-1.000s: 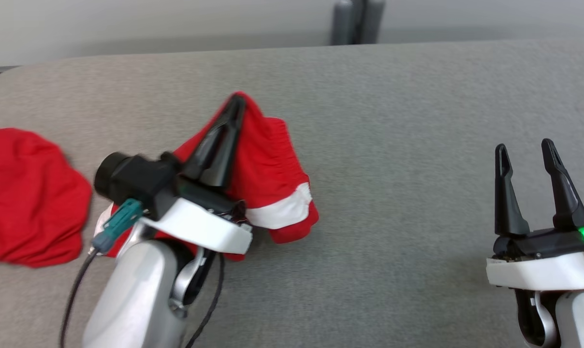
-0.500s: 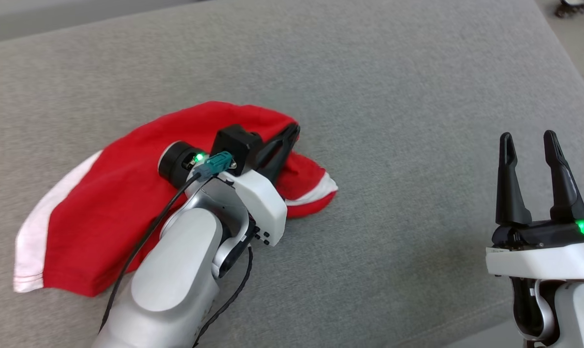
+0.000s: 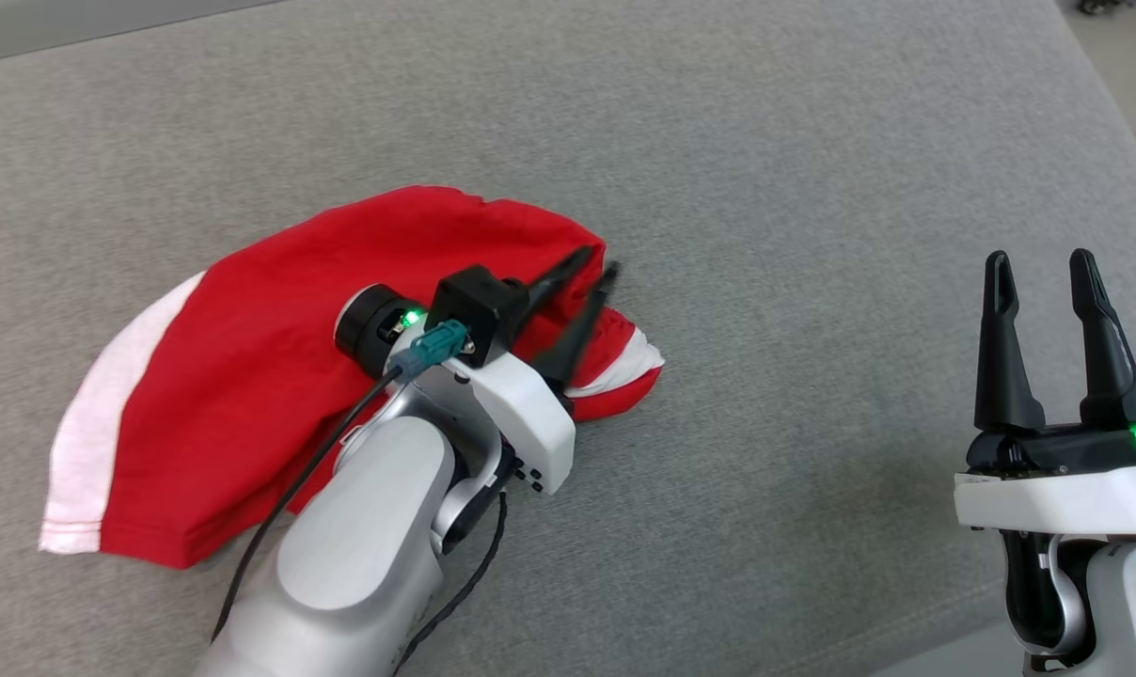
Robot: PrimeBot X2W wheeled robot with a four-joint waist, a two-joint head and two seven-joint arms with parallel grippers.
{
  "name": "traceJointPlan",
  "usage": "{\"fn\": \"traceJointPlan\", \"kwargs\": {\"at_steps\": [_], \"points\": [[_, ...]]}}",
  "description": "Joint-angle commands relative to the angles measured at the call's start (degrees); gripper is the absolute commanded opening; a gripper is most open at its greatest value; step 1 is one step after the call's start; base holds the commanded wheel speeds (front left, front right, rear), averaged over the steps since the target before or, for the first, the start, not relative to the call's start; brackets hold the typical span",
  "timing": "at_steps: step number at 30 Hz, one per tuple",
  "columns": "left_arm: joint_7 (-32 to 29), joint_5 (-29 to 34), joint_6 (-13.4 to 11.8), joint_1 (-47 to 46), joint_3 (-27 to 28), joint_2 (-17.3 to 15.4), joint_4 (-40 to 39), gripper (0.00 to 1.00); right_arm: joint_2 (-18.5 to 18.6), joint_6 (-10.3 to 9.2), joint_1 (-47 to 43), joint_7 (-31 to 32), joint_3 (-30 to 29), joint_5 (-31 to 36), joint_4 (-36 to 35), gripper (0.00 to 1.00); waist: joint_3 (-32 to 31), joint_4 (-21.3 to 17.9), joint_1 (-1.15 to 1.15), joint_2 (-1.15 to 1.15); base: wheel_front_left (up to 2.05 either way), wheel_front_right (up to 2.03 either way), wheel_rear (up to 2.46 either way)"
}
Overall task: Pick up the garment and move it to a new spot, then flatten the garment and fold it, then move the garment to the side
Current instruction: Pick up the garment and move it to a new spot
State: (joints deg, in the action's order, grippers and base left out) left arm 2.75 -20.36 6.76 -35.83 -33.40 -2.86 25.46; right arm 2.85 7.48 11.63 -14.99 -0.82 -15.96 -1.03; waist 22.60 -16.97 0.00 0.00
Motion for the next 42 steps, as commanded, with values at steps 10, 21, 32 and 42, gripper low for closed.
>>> {"fn": "traceJointPlan", "kwargs": {"at_steps": [10, 21, 32, 42], "points": [[7.2, -1.6, -3.6, 4.9, 2.4, -1.4, -6.1, 1.0, 0.2, 0.03, -0.8, -0.3, -1.6, 3.5, 1.0, 1.0, -4.7, 7.4, 0.0, 0.0, 0.0, 0.0, 0.0], [11.4, -4.7, -10.5, 10.6, 12.4, -5.6, -5.3, 1.0, 0.2, 0.03, -2.4, -0.3, -3.0, 5.7, 2.7, 1.0, -7.6, 13.1, 0.0, 0.0, 0.0, 0.0, 0.0], [12.5, -4.9, -11.8, 18.1, 20.9, -9.3, -7.2, 1.0, 1.6, 0.03, -4.3, -0.3, -3.6, 6.6, 5.6, 1.0, -10.7, 16.4, 0.0, 0.0, 0.0, 0.0, 0.0], [12.5, -0.8, -9.8, 25.3, 23.1, -8.6, -11.9, 1.0, 2.9, 0.03, -7.9, -0.3, -2.6, 7.0, 7.1, 1.0, -15.2, 16.8, 0.0, 0.0, 0.0, 0.0, 0.0]]}}
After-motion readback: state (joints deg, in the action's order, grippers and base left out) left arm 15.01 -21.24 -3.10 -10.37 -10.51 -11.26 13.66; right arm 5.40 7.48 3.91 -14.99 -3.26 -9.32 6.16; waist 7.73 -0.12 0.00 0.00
